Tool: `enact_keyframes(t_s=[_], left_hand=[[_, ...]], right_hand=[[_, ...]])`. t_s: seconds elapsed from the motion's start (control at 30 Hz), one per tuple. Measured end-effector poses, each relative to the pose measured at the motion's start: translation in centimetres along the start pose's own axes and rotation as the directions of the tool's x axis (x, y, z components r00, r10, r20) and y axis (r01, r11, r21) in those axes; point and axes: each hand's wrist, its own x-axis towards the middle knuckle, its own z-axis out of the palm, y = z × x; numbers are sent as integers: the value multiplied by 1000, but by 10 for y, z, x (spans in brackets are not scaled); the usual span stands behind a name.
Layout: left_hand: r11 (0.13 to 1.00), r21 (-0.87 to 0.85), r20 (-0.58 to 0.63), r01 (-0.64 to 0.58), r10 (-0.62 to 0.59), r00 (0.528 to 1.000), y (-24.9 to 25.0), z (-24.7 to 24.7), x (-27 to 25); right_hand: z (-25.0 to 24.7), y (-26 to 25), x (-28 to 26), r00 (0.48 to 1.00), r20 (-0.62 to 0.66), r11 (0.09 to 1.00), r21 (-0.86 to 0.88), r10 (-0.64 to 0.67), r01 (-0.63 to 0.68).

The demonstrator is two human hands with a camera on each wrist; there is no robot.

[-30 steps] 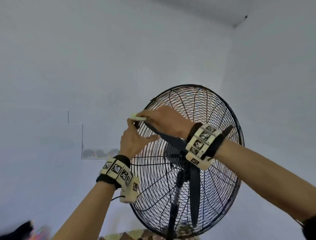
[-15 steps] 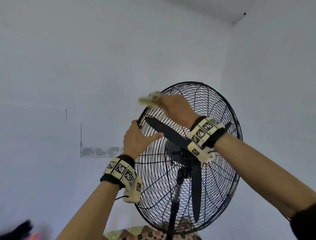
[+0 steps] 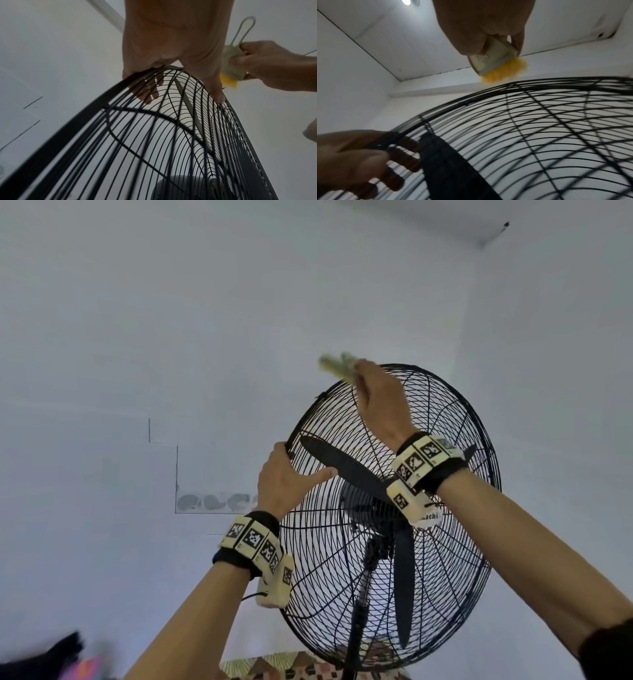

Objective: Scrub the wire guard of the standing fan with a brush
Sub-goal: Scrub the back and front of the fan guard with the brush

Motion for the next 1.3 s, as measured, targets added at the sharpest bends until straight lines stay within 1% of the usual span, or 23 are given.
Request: enact_keyframes(t_s=[0.07, 0.1, 0.17, 0.2, 0.27, 0.3, 0.37, 0.47, 0.53, 0.6, 0.63, 0.7, 0.8, 0.83, 0.87, 0.93, 0.97, 1.0, 1.07, 1.13, 1.17, 1.23, 1.3], left_hand=[[1000, 3, 4, 8, -8, 1000, -1, 1, 0], [1000, 7, 5, 9, -9, 1000, 0, 1, 0], [1000, 18, -3, 4, -4, 1000, 1, 2, 1], [1000, 22, -13, -3, 3, 1000, 2, 3, 1], [1000, 21, -25, -17, 18, 1000, 2, 3, 3], [1000, 17, -25, -22, 22, 999, 2, 3, 3], [1000, 16, -23, -18, 18, 1000, 1, 2, 2], [1000, 6, -23, -13, 13, 1000, 1, 1, -1], [1000, -2, -23, -13, 13, 1000, 1, 2, -1], [1000, 4, -24, -11, 11, 1000, 2, 3, 0], [1000, 9, -27, -11, 12, 1000, 2, 3, 0], [1000, 16, -38, -15, 16, 999, 3, 4, 1], [1000, 17, -47, -15, 16, 999, 4, 4, 1], [1000, 15, -46, -14, 15, 999, 4, 3, 1], [1000, 13, -46, -16, 17, 999, 3, 3, 0], [1000, 14, -43, -20, 21, 999, 3, 2, -1], [1000, 14, -39, -22, 23, 999, 3, 2, -1], [1000, 13, -37, -26, 27, 999, 3, 2, -2], [999, 16, -36, -27, 28, 999, 5, 3, -2], [1000, 20, -36, -20, 20, 999, 7, 4, -1], [1000, 24, -38, -16, 16, 999, 7, 3, 0], [1000, 23, -41, -19, 20, 999, 7, 3, 1], [1000, 16, -38, -24, 25, 999, 5, 2, 1]], right_hand=[[0, 19, 1, 995, -73, 993, -85, 70, -77], [2, 20, -5, 997, -65, 992, -114, 52, -59], [7, 5, -26, 995, 12, 992, -81, -97, 98], [9, -6, -37, 975, 69, 976, -27, -213, 215], [12, -23, -53, 886, 200, 908, 54, -418, 416], [12, -26, -54, 862, 241, 894, 73, -446, 443], [9, -21, -42, 912, 186, 931, 76, -366, 358], [1, 4, -18, 982, -31, 982, 6, -188, 188], [-2, 22, -9, 996, -56, 996, -50, -72, 69], [-1, 27, -12, 1000, -14, 996, -92, -10, 9], [2, 24, -18, 999, 13, 995, -94, -29, 30], [6, 6, -34, 980, 91, 982, -44, -177, 182], [9, -19, -51, 869, 255, 905, 101, -425, 413], [8, -20, -50, 861, 276, 904, 121, -427, 410], [6, -17, -44, 887, 259, 924, 118, -382, 364], [1, -3, -27, 967, 122, 974, 69, -224, 217], [-2, 7, -18, 988, 39, 988, 36, -149, 148], [-6, 16, -12, 996, -21, 996, 4, -87, 87], [-8, 26, -9, 1000, -20, 998, -58, -15, 14], [-2, 19, -22, 996, 68, 997, -62, -51, 55], [2, 9, -33, 986, 119, 992, -25, -116, 120], [7, -13, -54, 931, 217, 955, 87, -295, 283], [6, -22, -58, 893, 251, 926, 152, -374, 345]])
